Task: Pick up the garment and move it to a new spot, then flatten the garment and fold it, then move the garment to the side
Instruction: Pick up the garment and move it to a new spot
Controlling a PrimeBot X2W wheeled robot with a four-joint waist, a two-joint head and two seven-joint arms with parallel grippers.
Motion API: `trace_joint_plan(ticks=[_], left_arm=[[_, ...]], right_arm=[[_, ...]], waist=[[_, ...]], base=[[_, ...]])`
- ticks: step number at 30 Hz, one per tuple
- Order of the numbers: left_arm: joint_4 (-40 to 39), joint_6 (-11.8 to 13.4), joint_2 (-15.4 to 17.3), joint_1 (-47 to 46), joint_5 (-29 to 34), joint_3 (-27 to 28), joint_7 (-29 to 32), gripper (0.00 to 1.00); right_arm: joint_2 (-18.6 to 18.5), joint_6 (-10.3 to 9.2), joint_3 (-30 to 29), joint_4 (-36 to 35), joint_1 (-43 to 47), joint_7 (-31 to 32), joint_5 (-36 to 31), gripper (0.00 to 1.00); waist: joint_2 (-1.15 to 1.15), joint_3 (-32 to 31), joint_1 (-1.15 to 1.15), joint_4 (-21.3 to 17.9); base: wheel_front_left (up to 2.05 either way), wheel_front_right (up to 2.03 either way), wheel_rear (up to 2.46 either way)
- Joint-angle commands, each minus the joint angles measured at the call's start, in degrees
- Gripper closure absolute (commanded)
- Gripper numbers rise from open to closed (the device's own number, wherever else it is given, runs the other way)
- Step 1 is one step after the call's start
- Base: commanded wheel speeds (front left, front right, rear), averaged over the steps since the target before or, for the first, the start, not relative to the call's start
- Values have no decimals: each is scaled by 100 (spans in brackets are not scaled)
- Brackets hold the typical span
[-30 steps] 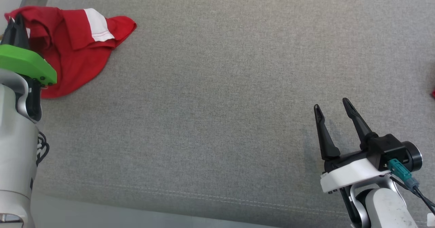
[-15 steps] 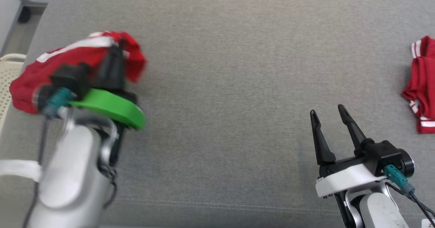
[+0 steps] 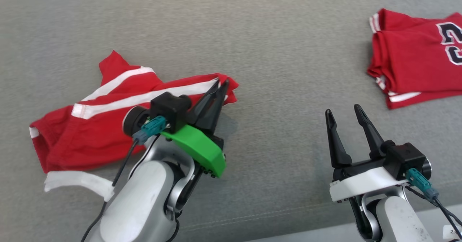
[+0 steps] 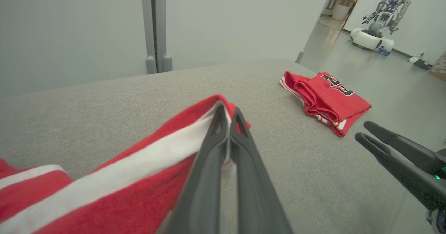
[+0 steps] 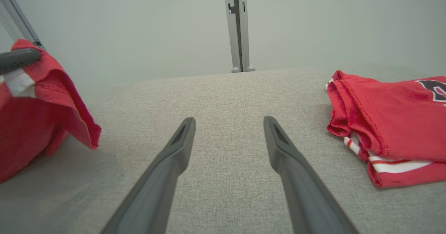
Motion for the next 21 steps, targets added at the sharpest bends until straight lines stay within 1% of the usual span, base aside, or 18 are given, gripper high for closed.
trace_joint_plan(ticks=[1,3,4,7,12,16,19,20,21], left_arm=[[89,-84,-59,-184,53,-70,19,100],[238,-133,-105,-329,121,-173,18,100],[238,-133,-105,-329,121,-173,18,100],[442,-170,-189,-564,159,-251,0,100],[797,-202,-283,-925,230,-300,-78,100],[1074,-260,-330,-1049,160,-349,-124,100],[1318,-302,-395,-1050,13,-429,-117,100],[1397,-301,-415,-1046,-1,-453,-113,63],[1453,-292,-428,-1064,11,-472,-154,0]], right_arm=[[-8,-7,32,35,-108,-50,61,0],[-8,-7,80,84,-156,-65,132,0],[-8,-7,80,84,-156,-65,132,0],[-7,-7,130,133,-190,-71,244,0],[-5,-7,145,57,-164,-74,404,0],[-4,-7,152,45,-82,-73,487,0],[-6,-7,149,14,-59,-73,524,0],[-5,-7,144,11,-58,-73,534,0],[-5,-7,140,8,-69,-73,539,0]], waist=[[-1,271,0,-704],[-1,327,0,-960],[-1,327,0,-960],[-1,410,0,-1330],[-1,522,0,-1800],[-1,560,0,-1998],[-1,583,0,-2035],[-1,589,0,-2036],[-1,596,0,-2031]], base=[[0,0,0],[0,0,0],[0,0,0],[0,0,0],[0,0,0],[0,0,0],[0,0,0],[0,0,0],[0,0,0]])
